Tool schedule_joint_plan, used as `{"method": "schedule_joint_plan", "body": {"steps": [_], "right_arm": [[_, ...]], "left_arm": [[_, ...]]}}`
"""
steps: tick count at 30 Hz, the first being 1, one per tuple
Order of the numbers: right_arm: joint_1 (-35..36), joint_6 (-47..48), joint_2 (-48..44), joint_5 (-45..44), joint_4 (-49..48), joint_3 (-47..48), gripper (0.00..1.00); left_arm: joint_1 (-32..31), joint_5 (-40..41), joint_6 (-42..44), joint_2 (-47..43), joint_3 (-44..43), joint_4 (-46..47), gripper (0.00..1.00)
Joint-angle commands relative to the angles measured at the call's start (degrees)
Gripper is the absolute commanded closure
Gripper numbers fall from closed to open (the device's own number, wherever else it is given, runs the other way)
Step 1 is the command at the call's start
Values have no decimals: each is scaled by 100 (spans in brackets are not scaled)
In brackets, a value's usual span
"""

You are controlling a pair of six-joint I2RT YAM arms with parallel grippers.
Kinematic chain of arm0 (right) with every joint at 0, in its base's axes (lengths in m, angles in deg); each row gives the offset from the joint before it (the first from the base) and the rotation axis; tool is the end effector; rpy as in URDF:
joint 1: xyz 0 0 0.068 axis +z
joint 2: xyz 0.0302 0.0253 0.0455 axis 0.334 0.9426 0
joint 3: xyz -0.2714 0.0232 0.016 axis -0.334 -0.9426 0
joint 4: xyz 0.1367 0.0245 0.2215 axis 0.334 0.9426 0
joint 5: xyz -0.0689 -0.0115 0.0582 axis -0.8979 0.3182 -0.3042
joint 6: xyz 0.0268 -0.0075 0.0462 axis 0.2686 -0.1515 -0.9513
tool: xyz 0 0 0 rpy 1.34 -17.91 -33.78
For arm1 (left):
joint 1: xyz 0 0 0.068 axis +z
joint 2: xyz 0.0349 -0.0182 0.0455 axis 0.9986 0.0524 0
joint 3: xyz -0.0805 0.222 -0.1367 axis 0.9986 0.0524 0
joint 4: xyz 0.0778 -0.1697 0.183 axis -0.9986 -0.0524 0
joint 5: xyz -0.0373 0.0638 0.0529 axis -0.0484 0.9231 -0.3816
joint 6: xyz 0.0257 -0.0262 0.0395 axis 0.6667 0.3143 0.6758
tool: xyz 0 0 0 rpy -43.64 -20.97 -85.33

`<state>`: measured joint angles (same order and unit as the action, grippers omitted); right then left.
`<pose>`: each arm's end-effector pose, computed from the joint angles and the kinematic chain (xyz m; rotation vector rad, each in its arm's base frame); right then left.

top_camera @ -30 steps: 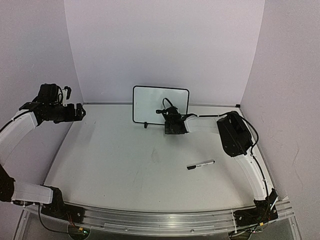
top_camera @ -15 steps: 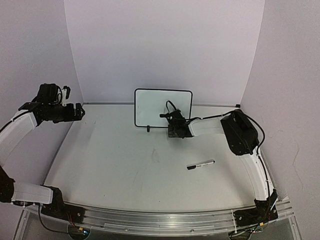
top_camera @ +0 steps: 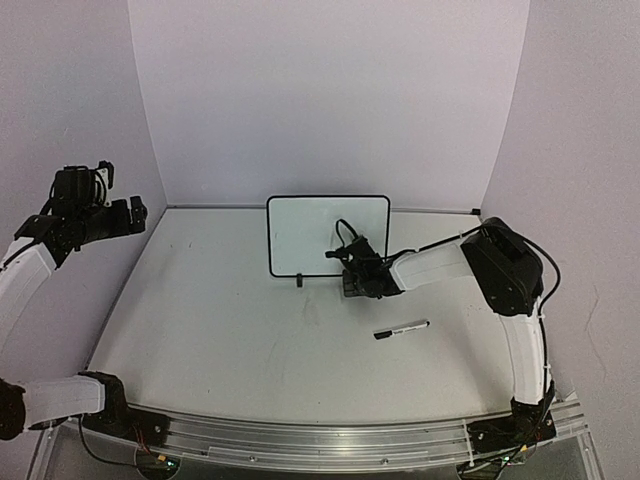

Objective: Write a sentence on the whiteboard
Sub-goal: Move the whiteboard stand to the center of the board.

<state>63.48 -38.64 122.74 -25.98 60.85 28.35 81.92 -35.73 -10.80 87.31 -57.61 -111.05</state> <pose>0.3405 0.3092 0.1105 -0.2002 2.3122 0.1226 0.2100 -0.0141 0.3539 -0.1429 2.0558 -0.0168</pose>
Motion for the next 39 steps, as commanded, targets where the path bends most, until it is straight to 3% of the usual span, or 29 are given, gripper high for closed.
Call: {"method": "schedule_joint_plan", "body": {"steps": [1, 11, 20, 29, 39], "right_arm": [[223, -465, -676, 262, -196, -499, 100], [742, -690, -1166, 19, -200, -1167, 100], [1085, -529, -1147, -613, 354, -1095, 99], [1207, -433, -1432, -517, 441, -1222, 63], [1406, -427, -2479, -30, 781, -1865, 41]], "left_arm": [[24, 258, -33, -31, 37, 189, 1], [21, 166, -38, 16, 39, 177, 0], [21, 115, -38, 57, 34, 176, 0], [23, 85, -47, 69, 45, 188, 0], [19, -8, -82, 59, 64, 199, 0]]}}
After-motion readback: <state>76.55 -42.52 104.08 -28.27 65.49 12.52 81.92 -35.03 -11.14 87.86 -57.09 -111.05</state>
